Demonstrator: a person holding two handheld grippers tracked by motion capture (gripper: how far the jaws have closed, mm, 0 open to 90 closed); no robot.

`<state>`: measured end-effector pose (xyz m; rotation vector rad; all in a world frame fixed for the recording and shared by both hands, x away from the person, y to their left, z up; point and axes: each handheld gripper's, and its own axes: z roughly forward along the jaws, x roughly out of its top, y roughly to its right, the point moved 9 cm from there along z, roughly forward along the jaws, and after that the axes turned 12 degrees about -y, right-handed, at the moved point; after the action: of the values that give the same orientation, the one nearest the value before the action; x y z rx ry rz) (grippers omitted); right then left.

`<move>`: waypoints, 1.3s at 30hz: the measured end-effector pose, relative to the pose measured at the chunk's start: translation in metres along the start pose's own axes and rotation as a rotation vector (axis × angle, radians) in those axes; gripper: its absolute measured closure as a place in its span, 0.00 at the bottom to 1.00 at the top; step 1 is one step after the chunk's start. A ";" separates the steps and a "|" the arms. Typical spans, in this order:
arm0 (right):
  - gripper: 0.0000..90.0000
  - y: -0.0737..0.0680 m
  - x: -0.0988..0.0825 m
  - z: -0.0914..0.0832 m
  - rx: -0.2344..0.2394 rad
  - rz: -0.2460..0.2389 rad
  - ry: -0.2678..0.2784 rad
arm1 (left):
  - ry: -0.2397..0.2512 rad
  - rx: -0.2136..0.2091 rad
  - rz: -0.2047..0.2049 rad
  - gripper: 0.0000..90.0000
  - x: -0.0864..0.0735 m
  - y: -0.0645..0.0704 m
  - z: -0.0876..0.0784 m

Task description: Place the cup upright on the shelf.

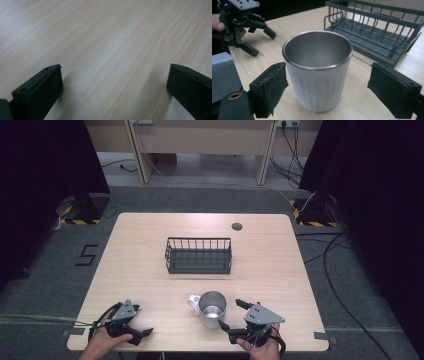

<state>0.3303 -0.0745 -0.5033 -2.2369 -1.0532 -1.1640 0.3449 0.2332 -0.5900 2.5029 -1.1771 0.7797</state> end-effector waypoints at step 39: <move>0.04 -0.008 0.025 0.049 0.047 -0.021 0.063 | 0.000 0.000 0.000 0.00 0.000 0.000 0.000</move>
<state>0.3582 -0.0269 -0.5103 -2.1438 -1.0710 -1.1977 0.3449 0.2332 -0.5900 2.5027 -1.1770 0.7796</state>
